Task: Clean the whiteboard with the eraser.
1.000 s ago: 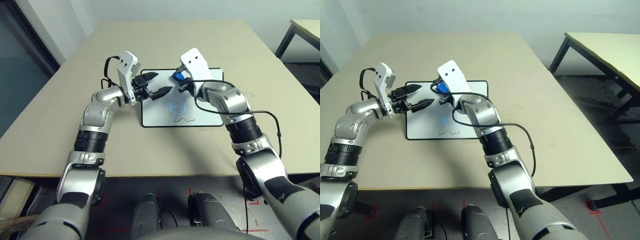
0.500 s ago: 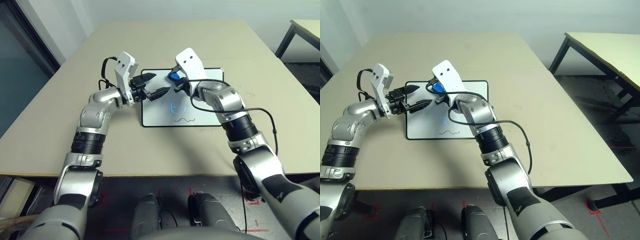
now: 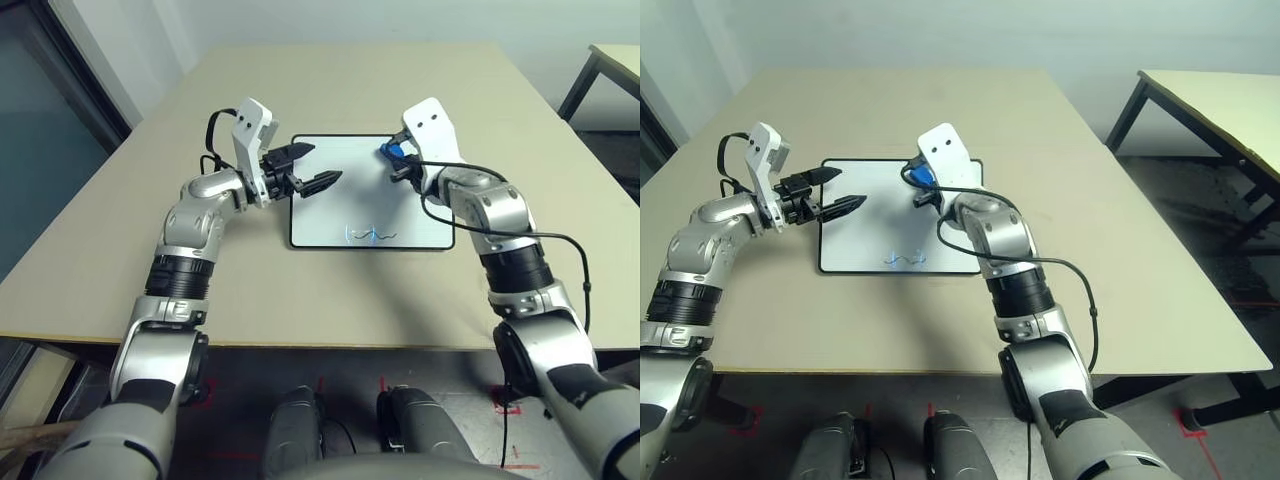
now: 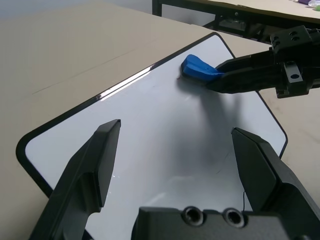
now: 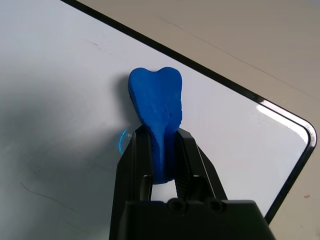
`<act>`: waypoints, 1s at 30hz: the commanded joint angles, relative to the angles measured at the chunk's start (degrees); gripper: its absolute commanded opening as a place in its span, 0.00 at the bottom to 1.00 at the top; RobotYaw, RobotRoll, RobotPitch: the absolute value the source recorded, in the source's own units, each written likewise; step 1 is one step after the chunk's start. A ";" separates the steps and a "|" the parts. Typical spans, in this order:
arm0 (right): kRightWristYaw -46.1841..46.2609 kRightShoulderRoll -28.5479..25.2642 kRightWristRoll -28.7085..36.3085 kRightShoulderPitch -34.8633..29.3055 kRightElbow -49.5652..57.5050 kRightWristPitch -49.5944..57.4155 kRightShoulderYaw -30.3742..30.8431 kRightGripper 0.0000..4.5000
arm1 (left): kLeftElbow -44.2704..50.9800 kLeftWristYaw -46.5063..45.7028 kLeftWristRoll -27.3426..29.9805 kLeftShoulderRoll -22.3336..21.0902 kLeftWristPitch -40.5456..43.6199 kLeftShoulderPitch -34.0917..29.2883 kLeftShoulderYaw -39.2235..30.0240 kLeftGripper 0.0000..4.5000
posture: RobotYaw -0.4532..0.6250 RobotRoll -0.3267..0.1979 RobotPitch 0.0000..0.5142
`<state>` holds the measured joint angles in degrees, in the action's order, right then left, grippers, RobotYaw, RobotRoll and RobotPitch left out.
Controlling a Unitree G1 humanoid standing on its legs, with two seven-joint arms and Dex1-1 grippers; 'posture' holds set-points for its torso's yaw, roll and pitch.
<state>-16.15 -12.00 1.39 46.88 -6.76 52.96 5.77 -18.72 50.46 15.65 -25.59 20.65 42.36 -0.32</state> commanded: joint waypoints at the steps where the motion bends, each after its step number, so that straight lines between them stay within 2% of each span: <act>1: 1.28 -0.17 -0.23 -1.80 -0.07 2.65 -0.66 0.13 | -1.11 0.39 -0.47 0.19 -0.45 0.42 0.75 1.00 | 0.33 0.62 0.11; 9: 1.09 4.43 0.07 -3.42 1.83 3.26 3.58 0.13 | -0.73 0.36 -0.37 -0.02 -0.33 0.36 0.68 1.00 | 0.35 0.62 0.11; 14: 0.72 6.57 0.02 -2.16 0.03 1.47 5.10 0.13 | 0.73 0.00 -0.14 -0.54 0.35 -0.61 0.30 1.00 | 0.37 0.62 0.11; 23: 1.68 5.23 -0.38 3.06 -6.97 -4.00 1.90 0.13 | 3.43 -0.85 0.38 -0.96 1.81 -2.14 -0.05 1.00 | 0.38 0.62 0.11; 30: 2.01 5.66 -0.37 3.58 -7.84 -5.11 1.62 0.13 | 3.99 -1.36 0.50 -0.48 2.60 -1.76 0.28 1.00 | 0.38 0.62 0.11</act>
<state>-14.68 -6.63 1.36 50.55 -13.58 47.80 7.59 -15.47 49.19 15.91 -26.10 22.61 40.86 -0.22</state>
